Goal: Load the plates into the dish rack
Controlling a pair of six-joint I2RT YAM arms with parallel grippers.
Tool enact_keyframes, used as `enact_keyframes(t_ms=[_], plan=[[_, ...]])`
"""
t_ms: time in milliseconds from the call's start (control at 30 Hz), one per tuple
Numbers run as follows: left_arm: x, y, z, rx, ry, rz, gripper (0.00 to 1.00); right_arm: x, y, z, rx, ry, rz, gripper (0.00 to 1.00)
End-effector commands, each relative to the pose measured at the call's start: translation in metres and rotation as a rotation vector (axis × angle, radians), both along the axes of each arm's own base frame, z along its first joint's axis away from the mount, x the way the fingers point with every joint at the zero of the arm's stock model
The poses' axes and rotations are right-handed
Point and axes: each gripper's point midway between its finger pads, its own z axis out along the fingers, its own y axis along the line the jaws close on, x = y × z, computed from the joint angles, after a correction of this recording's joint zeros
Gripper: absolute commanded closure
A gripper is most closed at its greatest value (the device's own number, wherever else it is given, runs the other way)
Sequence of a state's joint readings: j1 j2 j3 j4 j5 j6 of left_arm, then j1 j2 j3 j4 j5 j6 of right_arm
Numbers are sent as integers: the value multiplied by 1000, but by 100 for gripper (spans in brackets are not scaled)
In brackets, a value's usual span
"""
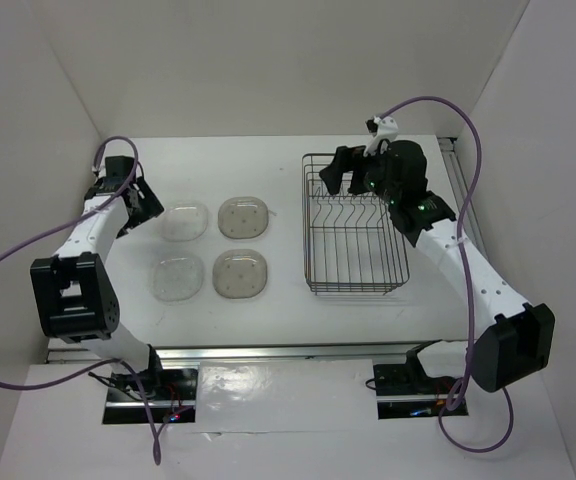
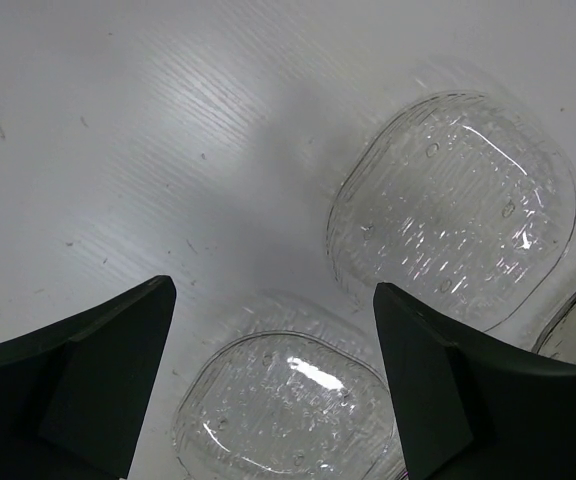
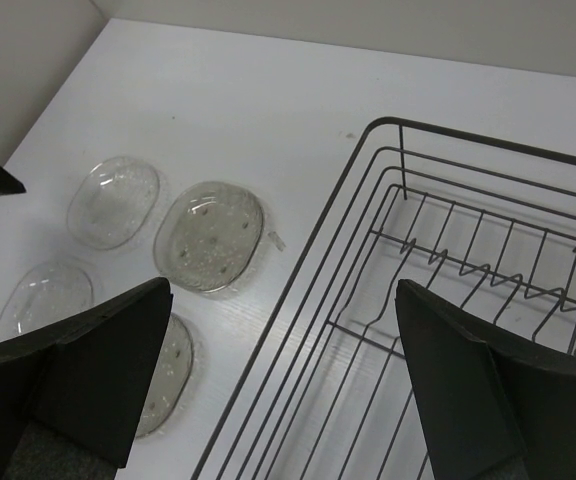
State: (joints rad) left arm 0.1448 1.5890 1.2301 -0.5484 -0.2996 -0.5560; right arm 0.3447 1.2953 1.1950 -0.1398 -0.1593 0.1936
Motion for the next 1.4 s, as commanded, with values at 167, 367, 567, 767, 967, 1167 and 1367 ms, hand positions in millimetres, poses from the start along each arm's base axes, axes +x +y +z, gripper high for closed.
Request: enact_keyframes(t_ms=[167, 367, 567, 767, 967, 1167, 1367], plan=[[27, -11, -35, -140, -11, -79, 9, -8, 18, 27, 50, -89, 64, 0], [29, -5, -66, -176, 57, -62, 9, -12, 21, 29, 50, -88, 74, 0], [32, -7, -78, -194, 83, -67, 13, -18, 22, 32, 47, -103, 85, 0], [35, -4, -87, -194, 106, -51, 25, -21, 25, 34, 50, -111, 94, 0], [38, 2, -90, -178, 131, -27, 44, -23, 25, 37, 51, -121, 85, 0], [35, 4, -105, -180, 191, -4, 60, -24, 23, 41, 53, -130, 76, 0], [40, 8, -101, -165, 197, 5, 72, -26, 22, 42, 56, -139, 76, 0]])
